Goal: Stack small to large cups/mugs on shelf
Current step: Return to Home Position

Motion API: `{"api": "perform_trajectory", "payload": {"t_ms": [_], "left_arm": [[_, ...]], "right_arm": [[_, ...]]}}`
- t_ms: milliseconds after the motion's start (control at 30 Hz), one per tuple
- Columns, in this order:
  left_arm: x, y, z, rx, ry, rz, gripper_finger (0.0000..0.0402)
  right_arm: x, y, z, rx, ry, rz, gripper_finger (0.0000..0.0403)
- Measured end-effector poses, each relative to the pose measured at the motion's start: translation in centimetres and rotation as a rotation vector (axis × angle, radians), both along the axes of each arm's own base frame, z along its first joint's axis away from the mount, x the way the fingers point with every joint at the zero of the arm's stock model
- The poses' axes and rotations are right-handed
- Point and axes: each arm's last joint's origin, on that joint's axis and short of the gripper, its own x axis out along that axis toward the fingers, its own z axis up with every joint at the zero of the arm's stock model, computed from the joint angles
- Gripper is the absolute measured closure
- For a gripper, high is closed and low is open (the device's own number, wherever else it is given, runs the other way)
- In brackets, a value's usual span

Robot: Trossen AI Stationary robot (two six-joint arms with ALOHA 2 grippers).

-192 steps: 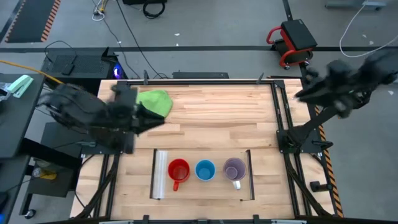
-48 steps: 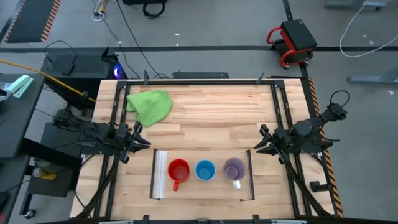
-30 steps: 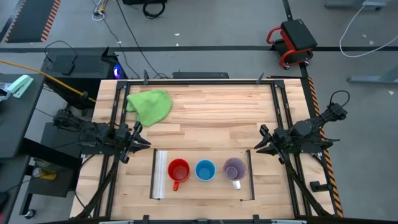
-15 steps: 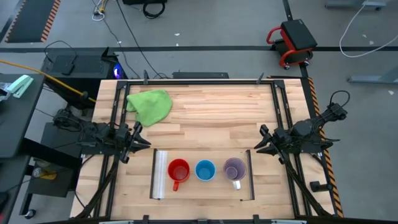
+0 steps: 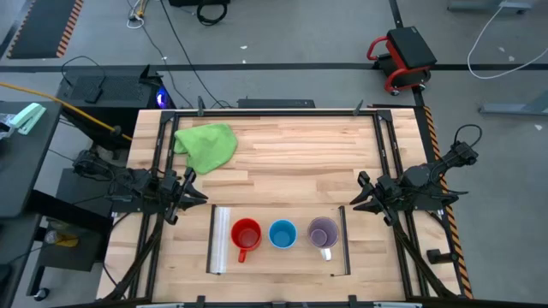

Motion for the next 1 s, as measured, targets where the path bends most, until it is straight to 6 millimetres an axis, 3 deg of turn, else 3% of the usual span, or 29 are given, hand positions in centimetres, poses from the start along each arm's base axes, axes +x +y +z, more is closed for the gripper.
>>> {"api": "perform_trajectory", "payload": {"t_ms": [1000], "left_arm": [[0.0,0.0,0.0,0.0,0.0,0.0,0.0343]], "right_arm": [[0.0,0.0,0.01,0.001,0.0,0.0,0.0312]]}}
